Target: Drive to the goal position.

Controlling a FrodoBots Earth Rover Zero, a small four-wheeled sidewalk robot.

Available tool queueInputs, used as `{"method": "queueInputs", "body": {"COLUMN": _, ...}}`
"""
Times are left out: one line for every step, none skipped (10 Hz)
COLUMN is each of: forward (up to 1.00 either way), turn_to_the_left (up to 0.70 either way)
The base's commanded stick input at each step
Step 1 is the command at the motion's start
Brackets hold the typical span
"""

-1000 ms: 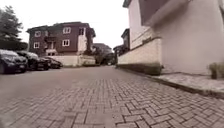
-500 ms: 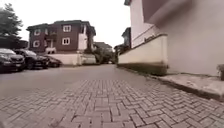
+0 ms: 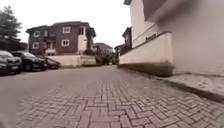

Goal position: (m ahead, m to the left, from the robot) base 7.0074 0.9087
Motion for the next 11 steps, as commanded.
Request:
{"method": "queueInputs", "body": {"forward": 0.70, "turn_to_the_left": 0.00}}
{"method": "queueInputs", "body": {"forward": 0.70, "turn_to_the_left": 0.00}}
{"method": "queueInputs", "body": {"forward": 0.70, "turn_to_the_left": 0.00}}
{"method": "queueInputs", "body": {"forward": 0.70, "turn_to_the_left": 0.00}}
{"method": "queueInputs", "body": {"forward": 0.70, "turn_to_the_left": 0.00}}
{"method": "queueInputs", "body": {"forward": 0.70, "turn_to_the_left": 0.00}}
{"method": "queueInputs", "body": {"forward": 0.70, "turn_to_the_left": 0.00}}
{"method": "queueInputs", "body": {"forward": 0.70, "turn_to_the_left": 0.00}}
{"method": "queueInputs", "body": {"forward": 0.70, "turn_to_the_left": 0.00}}
{"method": "queueInputs", "body": {"forward": 0.70, "turn_to_the_left": 0.00}}
{"method": "queueInputs", "body": {"forward": 0.70, "turn_to_the_left": 0.00}}
